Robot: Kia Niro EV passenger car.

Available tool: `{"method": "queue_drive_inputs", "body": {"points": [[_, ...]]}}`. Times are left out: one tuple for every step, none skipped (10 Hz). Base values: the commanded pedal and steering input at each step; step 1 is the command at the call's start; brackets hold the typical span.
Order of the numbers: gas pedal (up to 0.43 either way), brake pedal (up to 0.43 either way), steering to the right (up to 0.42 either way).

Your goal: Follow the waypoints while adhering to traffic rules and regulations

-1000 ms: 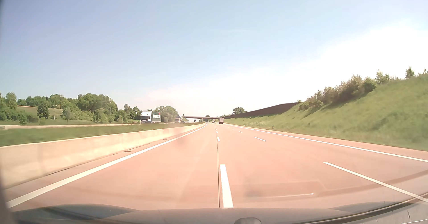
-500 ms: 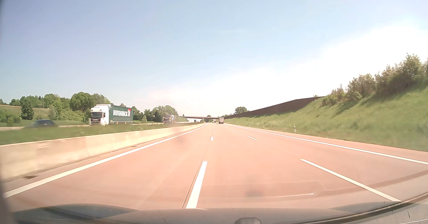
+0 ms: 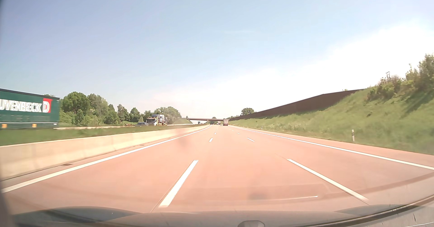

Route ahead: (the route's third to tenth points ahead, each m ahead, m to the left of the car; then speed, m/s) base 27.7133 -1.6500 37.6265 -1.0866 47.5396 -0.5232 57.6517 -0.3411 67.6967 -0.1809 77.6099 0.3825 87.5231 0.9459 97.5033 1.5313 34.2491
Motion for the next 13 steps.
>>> {"method": "queue_drive_inputs", "body": {"points": [[0.26, 0.0, -0.009], [0.26, 0.0, -0.008], [0.26, 0.0, -0.008], [0.26, 0.0, -0.007], [0.26, 0.0, -0.007], [0.26, 0.0, -0.007], [0.26, 0.0, -0.006], [0.26, 0.0, -0.006], [0.26, 0.0, -0.006], [0.26, 0.0, -0.006], [0.26, 0.0, -0.005], [0.26, 0.0, -0.005], [0.26, 0.0, -0.005]]}}
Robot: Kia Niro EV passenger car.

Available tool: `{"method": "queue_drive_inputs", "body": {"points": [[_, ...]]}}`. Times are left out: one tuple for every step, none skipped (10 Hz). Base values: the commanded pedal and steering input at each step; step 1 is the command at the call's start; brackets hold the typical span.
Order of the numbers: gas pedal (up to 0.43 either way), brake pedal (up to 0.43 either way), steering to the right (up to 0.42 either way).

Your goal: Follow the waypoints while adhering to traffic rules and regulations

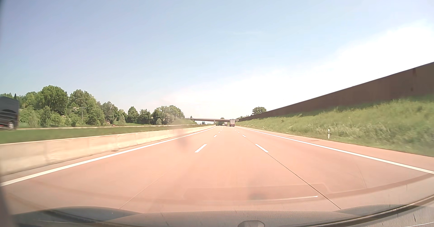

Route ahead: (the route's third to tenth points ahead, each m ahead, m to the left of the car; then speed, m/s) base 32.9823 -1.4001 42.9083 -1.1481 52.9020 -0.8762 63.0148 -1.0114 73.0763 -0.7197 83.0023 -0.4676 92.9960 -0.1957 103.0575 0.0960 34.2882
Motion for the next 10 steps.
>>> {"method": "queue_drive_inputs", "body": {"points": [[0.26, 0.0, -0.005], [0.26, 0.0, -0.004], [0.26, 0.0, -0.004], [0.26, 0.0, -0.004], [0.26, 0.0, -0.004], [0.26, 0.0, -0.004], [0.26, 0.0, -0.003], [0.26, 0.0, -0.004], [0.26, 0.0, -0.003], [0.26, 0.0, -0.003]]}}
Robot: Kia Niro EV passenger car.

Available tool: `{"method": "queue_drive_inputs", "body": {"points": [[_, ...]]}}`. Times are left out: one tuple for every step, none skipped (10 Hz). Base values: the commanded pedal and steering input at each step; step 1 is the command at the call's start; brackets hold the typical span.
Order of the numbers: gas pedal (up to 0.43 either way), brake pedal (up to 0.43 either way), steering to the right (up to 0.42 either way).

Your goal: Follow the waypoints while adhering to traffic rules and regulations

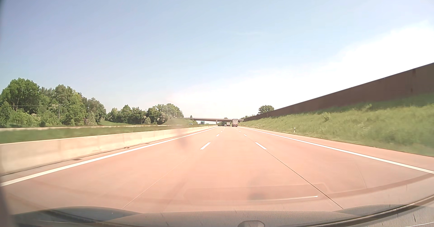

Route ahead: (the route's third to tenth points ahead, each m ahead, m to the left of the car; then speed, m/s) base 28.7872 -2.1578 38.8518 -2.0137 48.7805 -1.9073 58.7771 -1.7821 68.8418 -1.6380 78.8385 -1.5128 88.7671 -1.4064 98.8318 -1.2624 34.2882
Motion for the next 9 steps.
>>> {"method": "queue_drive_inputs", "body": {"points": [[0.26, 0.0, -0.002], [0.26, 0.0, -0.001], [0.26, 0.0, 0.0], [0.26, 0.0, 0.001], [0.26, 0.0, 0.001], [0.26, 0.0, 0.0], [0.26, 0.0, 0.0], [0.26, 0.0, 0.001], [0.26, 0.0, 0.001]]}}
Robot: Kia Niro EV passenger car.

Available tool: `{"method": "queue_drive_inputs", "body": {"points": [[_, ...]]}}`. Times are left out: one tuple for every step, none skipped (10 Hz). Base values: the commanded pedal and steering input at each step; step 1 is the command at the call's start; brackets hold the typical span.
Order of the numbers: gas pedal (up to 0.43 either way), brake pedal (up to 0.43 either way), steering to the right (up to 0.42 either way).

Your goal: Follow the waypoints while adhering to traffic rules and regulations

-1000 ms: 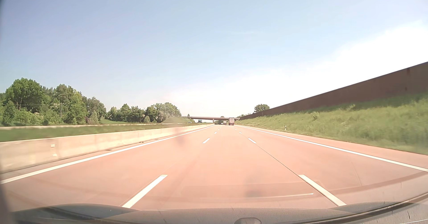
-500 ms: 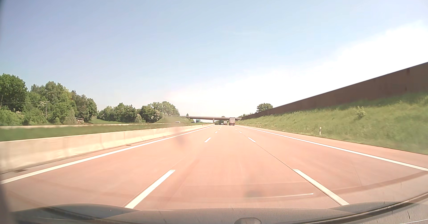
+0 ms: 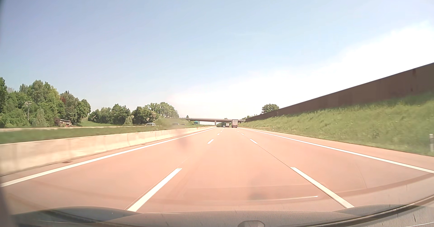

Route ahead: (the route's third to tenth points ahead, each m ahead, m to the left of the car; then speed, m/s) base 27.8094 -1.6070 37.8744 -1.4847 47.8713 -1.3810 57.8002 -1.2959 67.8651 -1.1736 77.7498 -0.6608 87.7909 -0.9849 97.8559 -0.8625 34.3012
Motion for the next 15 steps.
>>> {"method": "queue_drive_inputs", "body": {"points": [[0.26, 0.0, 0.001], [0.26, 0.0, 0.001], [0.26, 0.0, 0.001], [0.26, 0.0, 0.0], [0.26, 0.0, 0.001], [0.26, 0.0, 0.0], [0.26, 0.0, 0.0], [0.26, 0.0, -0.001], [0.26, 0.0, -0.003], [0.26, 0.0, -0.004], [0.26, 0.0, -0.004], [0.26, 0.0, -0.003], [0.26, 0.0, -0.003], [0.26, 0.0, -0.002], [0.26, 0.0, -0.002]]}}
